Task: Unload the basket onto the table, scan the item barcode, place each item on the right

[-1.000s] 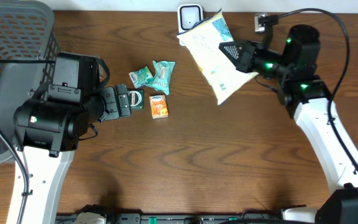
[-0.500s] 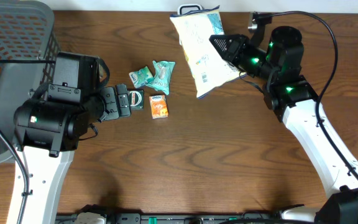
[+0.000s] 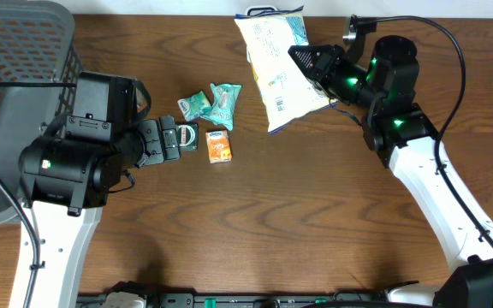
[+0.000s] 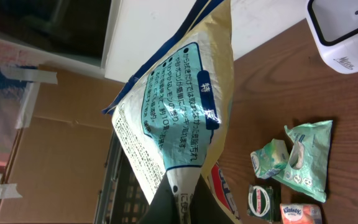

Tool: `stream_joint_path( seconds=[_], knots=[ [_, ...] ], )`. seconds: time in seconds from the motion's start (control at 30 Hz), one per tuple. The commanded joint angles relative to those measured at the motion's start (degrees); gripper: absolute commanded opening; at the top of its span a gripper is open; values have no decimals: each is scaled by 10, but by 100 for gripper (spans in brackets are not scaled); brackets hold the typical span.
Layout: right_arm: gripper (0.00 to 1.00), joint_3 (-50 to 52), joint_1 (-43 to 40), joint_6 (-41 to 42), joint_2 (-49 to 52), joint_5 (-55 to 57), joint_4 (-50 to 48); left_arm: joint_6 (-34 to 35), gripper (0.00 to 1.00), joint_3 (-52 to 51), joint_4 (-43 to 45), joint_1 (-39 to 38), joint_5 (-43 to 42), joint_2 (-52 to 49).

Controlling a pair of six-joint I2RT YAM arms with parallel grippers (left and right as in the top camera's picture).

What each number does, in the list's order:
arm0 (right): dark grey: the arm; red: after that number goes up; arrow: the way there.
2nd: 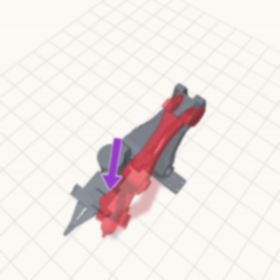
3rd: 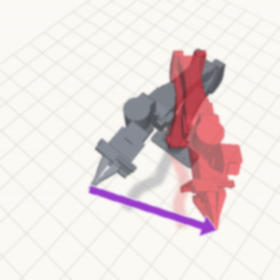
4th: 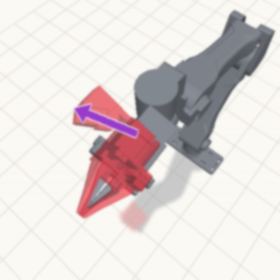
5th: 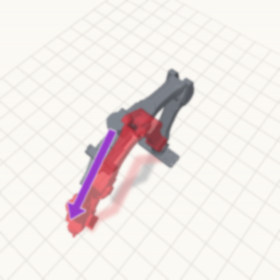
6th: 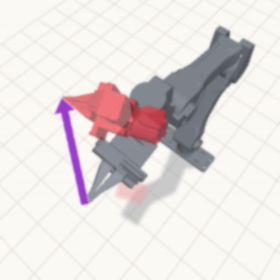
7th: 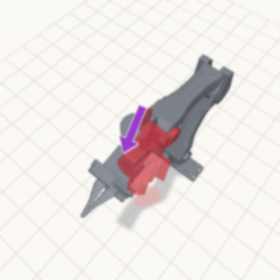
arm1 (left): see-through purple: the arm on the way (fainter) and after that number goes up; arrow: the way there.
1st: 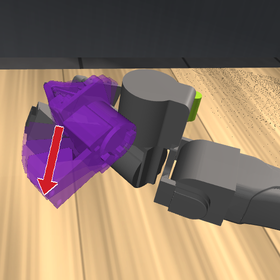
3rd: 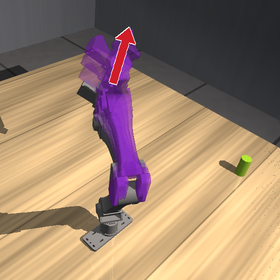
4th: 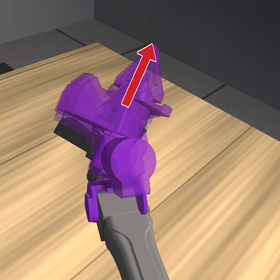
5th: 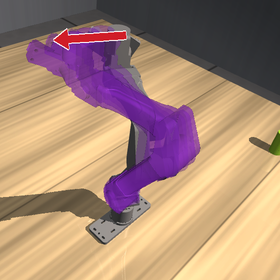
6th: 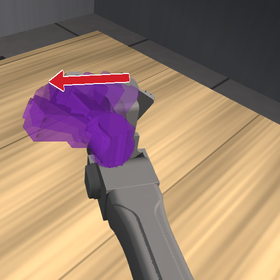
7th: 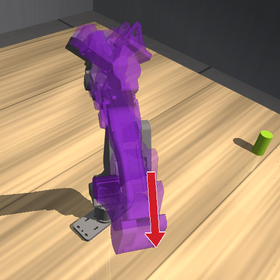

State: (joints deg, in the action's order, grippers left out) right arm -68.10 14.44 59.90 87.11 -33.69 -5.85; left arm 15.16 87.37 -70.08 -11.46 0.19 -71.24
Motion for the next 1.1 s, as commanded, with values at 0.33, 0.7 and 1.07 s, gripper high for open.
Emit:
stream_joint_path(
  seconds=[0.33, 0.7, 1.07],
  knots=[
    [1, -5, 2, -4, -6, -10, -4, -1, 98, 6, 0, -1, 5, 1],
    [1, -5, 2, -3, -6, -12, -7, -1, 98, 6, 0, -1, 5, 1],
    [1, -5, -1, -3, -6, -23, -8, -1, 98, 6, 0, -1, 5, 1]
  ],
)
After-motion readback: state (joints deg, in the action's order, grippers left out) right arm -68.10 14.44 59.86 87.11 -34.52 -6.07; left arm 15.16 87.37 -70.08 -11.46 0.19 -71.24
